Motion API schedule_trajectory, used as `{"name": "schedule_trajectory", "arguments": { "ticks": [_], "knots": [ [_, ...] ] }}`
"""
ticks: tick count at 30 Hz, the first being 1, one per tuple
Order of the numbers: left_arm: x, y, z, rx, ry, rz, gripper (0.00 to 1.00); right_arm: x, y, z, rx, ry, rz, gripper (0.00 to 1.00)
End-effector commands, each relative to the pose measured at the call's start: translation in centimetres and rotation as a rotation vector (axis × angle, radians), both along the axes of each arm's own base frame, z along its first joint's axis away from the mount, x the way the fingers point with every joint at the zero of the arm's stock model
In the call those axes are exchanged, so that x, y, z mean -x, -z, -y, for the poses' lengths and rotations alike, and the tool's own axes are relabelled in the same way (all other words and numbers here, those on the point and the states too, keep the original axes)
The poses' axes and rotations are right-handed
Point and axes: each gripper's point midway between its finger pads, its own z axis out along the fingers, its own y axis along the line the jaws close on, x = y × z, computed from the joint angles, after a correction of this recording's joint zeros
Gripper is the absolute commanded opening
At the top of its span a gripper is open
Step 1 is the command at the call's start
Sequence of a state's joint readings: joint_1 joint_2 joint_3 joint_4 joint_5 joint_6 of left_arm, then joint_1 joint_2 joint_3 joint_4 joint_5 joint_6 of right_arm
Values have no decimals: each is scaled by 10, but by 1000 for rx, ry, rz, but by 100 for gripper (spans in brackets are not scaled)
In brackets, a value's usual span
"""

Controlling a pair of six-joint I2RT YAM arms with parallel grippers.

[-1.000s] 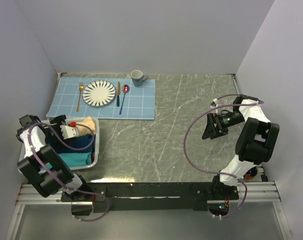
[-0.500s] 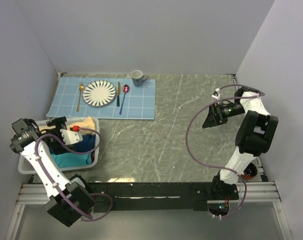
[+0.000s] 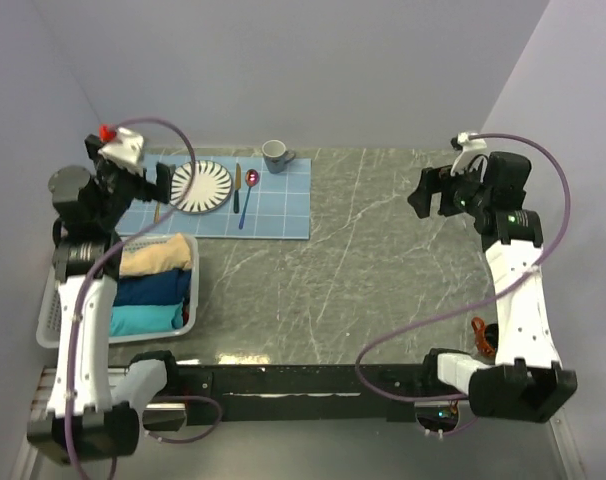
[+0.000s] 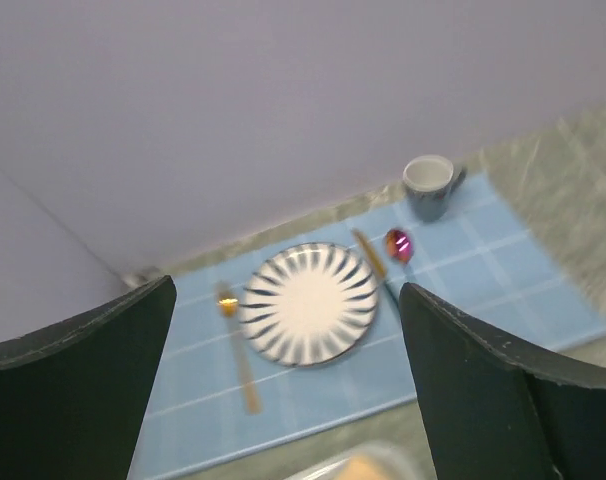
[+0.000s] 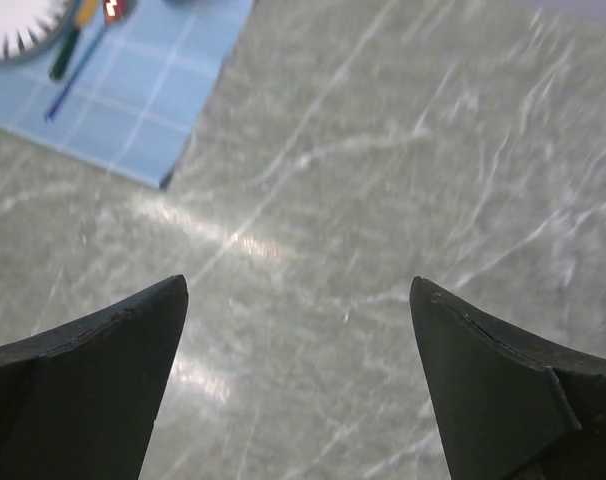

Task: Roll the t-shirts
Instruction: Reset both arms

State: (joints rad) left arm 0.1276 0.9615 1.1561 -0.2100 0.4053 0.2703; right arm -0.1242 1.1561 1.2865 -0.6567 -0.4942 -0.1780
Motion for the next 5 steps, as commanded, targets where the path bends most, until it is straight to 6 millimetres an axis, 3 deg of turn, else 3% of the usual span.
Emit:
{"name": "schedule_trajectory", "arguments": {
  "ticks": [1,2,5],
  "knots": [
    [-40,26,0,450,-111,-104,99,-7,-54,-1,-30,128,180,100],
    [-48,37,3,445,-106,-133,99,-5,-60,-1,-29,137,193,100],
    [-62,45,18,369,-77,-162,99,6,-75,-8,-20,115,227,100]
  ]
}}
